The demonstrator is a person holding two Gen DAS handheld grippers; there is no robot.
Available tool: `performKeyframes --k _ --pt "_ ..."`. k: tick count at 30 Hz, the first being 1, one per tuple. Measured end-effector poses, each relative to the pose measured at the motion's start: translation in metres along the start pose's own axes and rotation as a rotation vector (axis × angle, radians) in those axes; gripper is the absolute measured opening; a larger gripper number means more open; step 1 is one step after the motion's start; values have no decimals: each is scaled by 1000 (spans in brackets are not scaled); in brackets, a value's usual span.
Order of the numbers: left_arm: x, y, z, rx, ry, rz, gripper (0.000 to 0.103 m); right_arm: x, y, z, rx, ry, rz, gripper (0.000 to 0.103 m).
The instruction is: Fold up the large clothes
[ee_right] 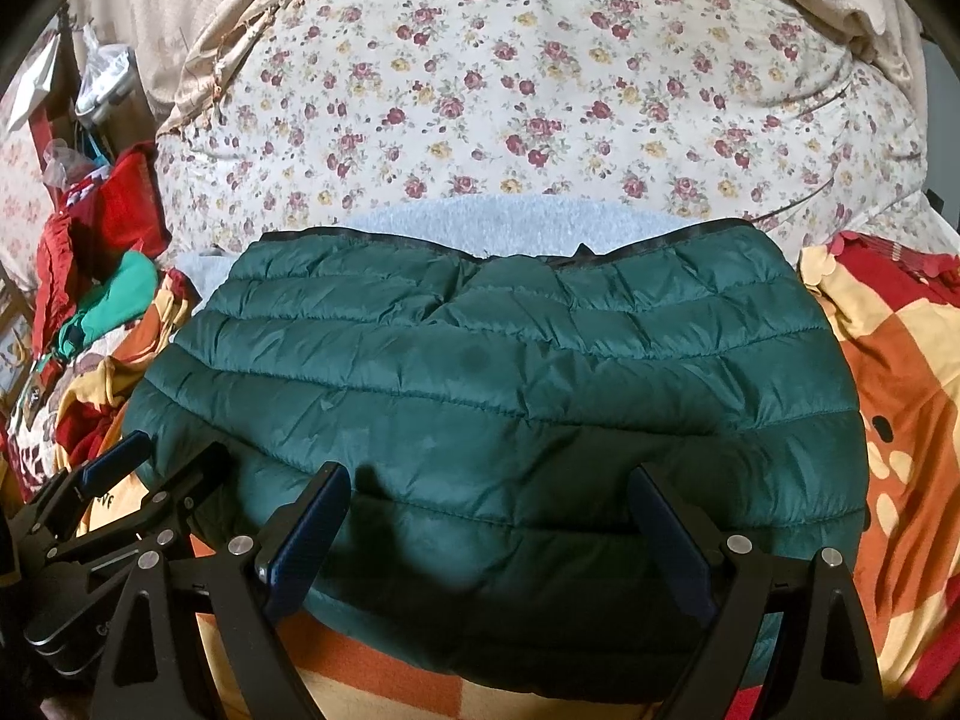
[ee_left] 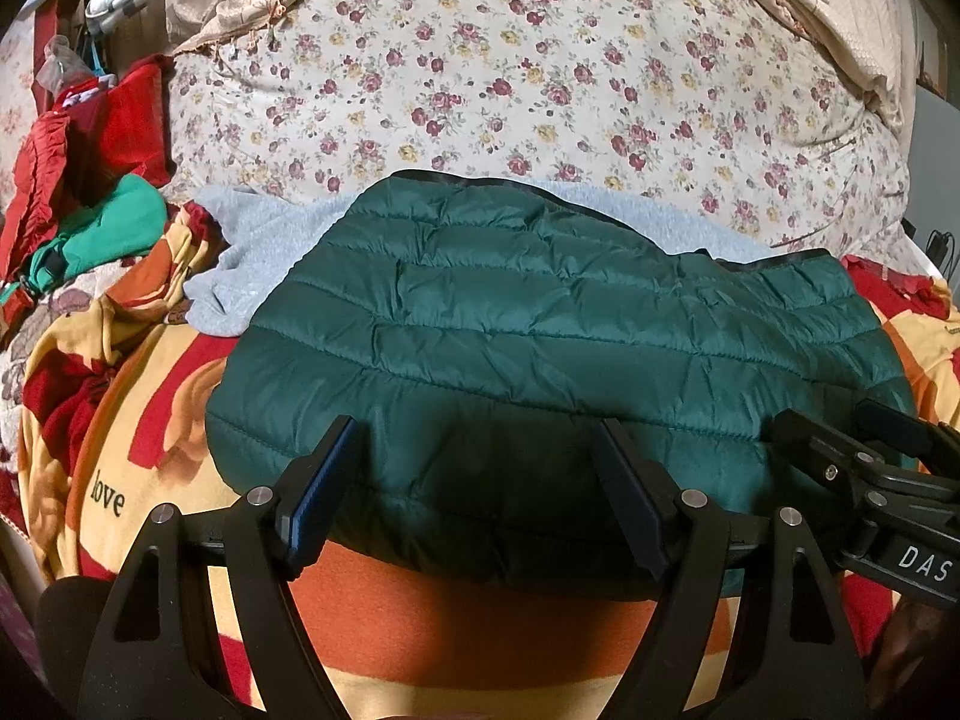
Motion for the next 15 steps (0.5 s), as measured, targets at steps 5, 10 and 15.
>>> performKeyframes --k 5,10,15 --pt "1 -1 0 1 0 2 79 0 -2 0 0 -1 3 92" --pt "1 -1 0 1 -3 -4 79 0 -3 0 0 0 6 92" --pt "3 -4 0 7 -12 -11 79 1 -6 1 -3 0 12 92"
Point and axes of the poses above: each gripper's, at about its wrist camera, not at the fingertips, and y roughly against the way its jaws point, z to its left, x to its underside, the point moved 7 cm from there along -y, roughly the way its jaws point, and after that the axes turned 13 degrees about y, right-handed, at the moved point
